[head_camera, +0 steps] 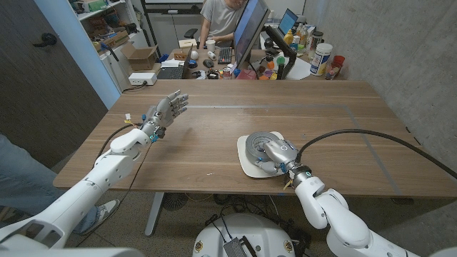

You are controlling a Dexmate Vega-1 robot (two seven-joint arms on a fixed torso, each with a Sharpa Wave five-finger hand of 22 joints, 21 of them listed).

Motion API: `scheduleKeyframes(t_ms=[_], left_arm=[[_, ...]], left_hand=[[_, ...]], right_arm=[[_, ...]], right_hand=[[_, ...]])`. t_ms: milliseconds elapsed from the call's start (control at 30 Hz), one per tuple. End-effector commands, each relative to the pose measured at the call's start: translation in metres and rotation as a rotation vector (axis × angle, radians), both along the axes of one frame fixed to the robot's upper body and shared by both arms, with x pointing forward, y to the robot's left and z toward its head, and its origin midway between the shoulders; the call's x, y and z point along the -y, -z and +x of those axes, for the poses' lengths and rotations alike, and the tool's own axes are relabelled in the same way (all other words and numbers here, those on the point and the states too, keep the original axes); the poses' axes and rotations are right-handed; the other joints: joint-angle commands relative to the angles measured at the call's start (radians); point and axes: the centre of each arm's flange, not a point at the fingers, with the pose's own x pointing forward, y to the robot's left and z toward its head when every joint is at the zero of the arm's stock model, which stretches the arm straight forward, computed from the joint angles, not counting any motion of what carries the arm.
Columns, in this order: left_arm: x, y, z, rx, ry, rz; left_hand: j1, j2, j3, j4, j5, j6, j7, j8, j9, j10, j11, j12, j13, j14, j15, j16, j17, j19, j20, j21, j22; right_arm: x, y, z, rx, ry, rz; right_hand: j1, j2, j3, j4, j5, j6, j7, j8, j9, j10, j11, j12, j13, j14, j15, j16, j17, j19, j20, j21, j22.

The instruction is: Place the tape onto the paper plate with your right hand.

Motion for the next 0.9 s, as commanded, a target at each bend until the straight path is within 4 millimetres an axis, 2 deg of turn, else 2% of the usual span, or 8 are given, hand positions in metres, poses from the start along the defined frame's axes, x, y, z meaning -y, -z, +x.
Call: scheduleKeyframes(t_ms=[33,267,333,433,700,900], left_arm=[[0.002,0.003,-0.002,-0.005,0.004,-0.004],[0.001,0.005,-0.003,-0.008,0.000,-0.012],[0.001,0.005,-0.003,-0.010,0.000,-0.013],[0.000,0.006,-0.003,-0.011,0.000,-0.013],[-0.001,0.006,-0.003,-0.012,-0.005,-0.011],[-0.001,0.005,-0.003,-0.014,-0.006,-0.006]], left_hand=[[-0.006,0.006,0.006,-0.001,0.003,0.008,-0.003,0.001,0.001,0.006,0.004,0.000,0.006,0.006,0.006,-0.003,0.004,-0.001,0.011,0.003,0.003],[-0.007,0.006,0.006,-0.001,0.003,0.009,-0.002,0.001,0.001,0.007,0.006,0.000,0.006,0.006,0.006,-0.003,0.004,-0.002,0.012,0.004,0.003],[-0.007,0.006,0.006,-0.001,0.003,0.010,-0.002,0.001,0.001,0.006,0.006,0.000,0.006,0.006,0.007,-0.003,0.004,-0.002,0.012,0.004,0.003],[-0.007,0.006,0.006,-0.001,0.003,0.009,-0.003,0.001,0.001,0.006,0.007,0.000,0.006,0.005,0.007,-0.003,0.004,-0.002,0.011,0.004,0.003],[-0.007,0.007,0.007,-0.002,0.003,0.011,-0.001,0.001,0.001,0.006,0.006,-0.001,0.006,0.006,0.007,-0.003,0.004,-0.002,0.012,0.004,0.003],[-0.007,0.007,0.007,-0.002,0.003,0.011,-0.002,0.001,0.001,0.005,0.006,-0.001,0.006,0.006,0.007,-0.003,0.004,-0.002,0.012,0.004,0.003]], right_arm=[[-0.001,-0.005,-0.005,-0.022,-0.010,-0.003],[0.000,-0.006,-0.001,-0.049,-0.004,-0.009],[-0.001,-0.006,0.002,-0.068,0.005,-0.019],[-0.001,-0.005,0.004,-0.080,0.009,-0.021],[0.000,-0.006,0.007,-0.093,0.017,-0.001],[0.002,-0.006,0.009,-0.118,0.024,0.014]], right_hand=[[0.012,0.027,0.006,0.007,0.007,-0.024,-0.039,-0.025,-0.009,-0.036,0.005,-0.009,0.009,-0.037,-0.027,-0.017,0.008,-0.048,0.054,-0.004,0.001],[-0.013,0.008,0.012,0.006,0.011,-0.065,-0.033,-0.061,-0.025,-0.096,0.026,-0.029,0.017,-0.101,0.012,-0.048,0.009,-0.065,0.070,-0.002,0.001],[-0.025,-0.002,0.015,0.004,0.014,-0.092,-0.033,-0.083,-0.033,-0.129,0.033,-0.042,0.020,-0.149,0.046,-0.068,0.007,-0.083,0.081,-0.004,0.001],[-0.039,-0.009,0.016,0.006,0.015,-0.117,-0.028,-0.102,-0.040,-0.156,0.046,-0.053,0.023,-0.184,0.068,-0.079,0.005,-0.098,0.091,-0.005,0.001],[-0.070,-0.021,0.011,0.013,0.018,-0.143,-0.021,-0.125,-0.049,-0.198,0.063,-0.071,0.026,-0.229,0.098,-0.088,0.004,-0.112,0.102,-0.004,0.001],[-0.115,-0.042,-0.004,0.022,0.024,-0.176,-0.003,-0.153,-0.057,-0.244,0.081,-0.090,0.029,-0.282,0.143,-0.095,-0.002,-0.137,0.129,-0.005,0.001]])
